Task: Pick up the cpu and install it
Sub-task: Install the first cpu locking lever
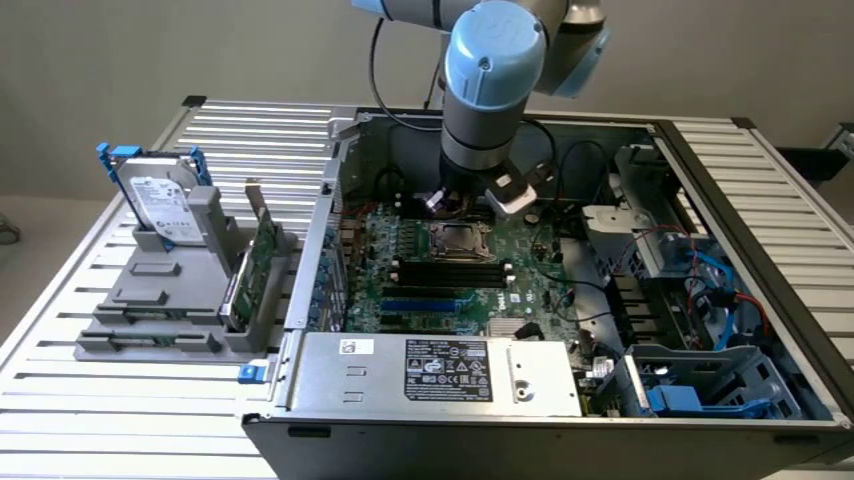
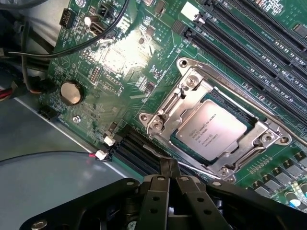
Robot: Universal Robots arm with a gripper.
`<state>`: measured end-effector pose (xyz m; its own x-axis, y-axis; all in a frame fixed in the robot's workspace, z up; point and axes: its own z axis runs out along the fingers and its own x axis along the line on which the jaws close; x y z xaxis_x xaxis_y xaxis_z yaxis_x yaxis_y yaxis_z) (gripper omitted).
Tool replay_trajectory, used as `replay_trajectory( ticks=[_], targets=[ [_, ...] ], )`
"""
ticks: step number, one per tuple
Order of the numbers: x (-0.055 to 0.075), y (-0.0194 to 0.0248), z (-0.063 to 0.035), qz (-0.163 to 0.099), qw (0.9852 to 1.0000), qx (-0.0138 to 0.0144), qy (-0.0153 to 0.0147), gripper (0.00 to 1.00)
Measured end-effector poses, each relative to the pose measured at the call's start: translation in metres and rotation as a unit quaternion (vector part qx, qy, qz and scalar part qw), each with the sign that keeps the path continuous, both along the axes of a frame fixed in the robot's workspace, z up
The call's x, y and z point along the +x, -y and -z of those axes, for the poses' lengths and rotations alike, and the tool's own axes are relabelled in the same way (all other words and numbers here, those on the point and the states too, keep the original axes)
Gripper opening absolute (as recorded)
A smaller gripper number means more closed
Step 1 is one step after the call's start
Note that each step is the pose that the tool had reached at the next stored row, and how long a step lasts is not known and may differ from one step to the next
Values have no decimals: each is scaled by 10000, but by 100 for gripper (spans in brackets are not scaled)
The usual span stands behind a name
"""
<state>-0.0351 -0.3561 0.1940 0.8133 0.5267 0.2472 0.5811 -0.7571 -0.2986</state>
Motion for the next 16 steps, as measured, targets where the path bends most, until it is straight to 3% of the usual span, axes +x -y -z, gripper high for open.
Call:
replay_trajectory(
  ticks=[8, 12, 16],
  targets=[
    [-8, -12, -14, -84, 10000, -11, -4, 11],
    [-39, -12, -42, -141, 9999, -11, -24, 11],
    [-59, -17, -133, -189, 9998, -11, -46, 11]
  ],
)
